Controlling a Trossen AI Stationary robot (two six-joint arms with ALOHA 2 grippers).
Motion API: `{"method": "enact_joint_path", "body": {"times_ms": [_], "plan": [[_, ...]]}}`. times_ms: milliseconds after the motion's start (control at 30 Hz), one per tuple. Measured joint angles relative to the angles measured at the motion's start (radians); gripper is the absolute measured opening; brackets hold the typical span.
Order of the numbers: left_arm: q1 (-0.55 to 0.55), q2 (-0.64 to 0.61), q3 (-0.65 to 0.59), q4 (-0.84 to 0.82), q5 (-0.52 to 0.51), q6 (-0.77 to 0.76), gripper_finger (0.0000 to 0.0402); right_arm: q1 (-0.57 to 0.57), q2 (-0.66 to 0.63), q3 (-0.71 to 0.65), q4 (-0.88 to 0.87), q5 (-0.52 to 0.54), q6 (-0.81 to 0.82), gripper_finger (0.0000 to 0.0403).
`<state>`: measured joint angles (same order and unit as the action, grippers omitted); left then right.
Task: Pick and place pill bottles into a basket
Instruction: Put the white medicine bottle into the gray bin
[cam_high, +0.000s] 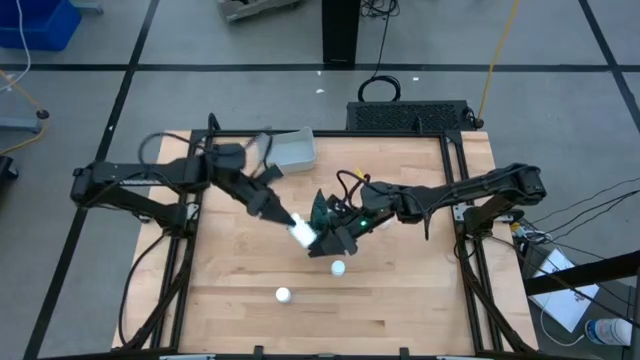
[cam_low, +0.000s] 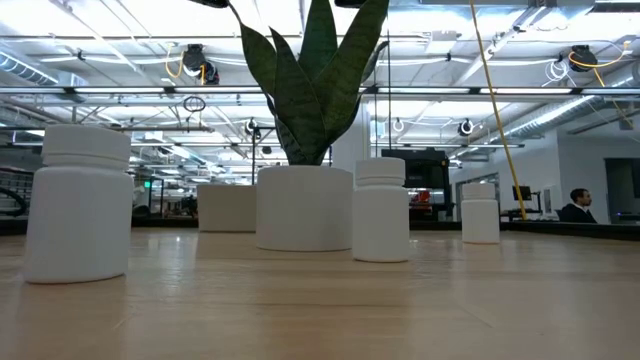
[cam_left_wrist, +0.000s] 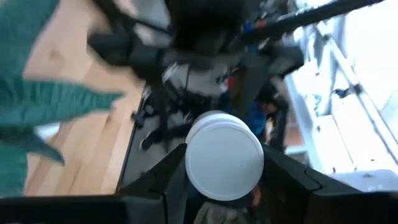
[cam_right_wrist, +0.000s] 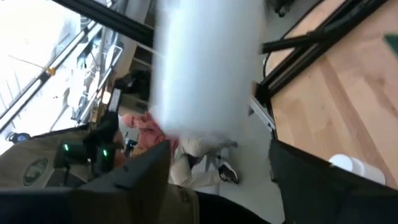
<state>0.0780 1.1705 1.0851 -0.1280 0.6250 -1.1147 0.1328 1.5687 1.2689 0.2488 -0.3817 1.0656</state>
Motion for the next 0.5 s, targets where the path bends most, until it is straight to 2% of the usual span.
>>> {"method": "enact_joint_path", "body": {"times_ms": [100,233,333,500], "plan": [[0.059,-0.047,0.000,-0.015,0.005,-0.005,0.0165,0.000,-0.001,-0.001,0.000,0.010,0.002,0.0311],[0.167,-0.107,0.001,-0.089,-0.008,0.019,0.0165,0.003,-0.007,-0.001,0.000,0.011,0.000,0.0345],[0.267,-0.129,0.002,-0.159,-0.051,0.080,0.0166,0.017,-0.008,-0.001,0.016,0.012,-0.005,0.0354],[0.458,-0.119,0.002,-0.177,-0.023,0.160,0.0167,0.028,-0.010,-0.001,0.173,0.015,-0.004,0.0356]]}}
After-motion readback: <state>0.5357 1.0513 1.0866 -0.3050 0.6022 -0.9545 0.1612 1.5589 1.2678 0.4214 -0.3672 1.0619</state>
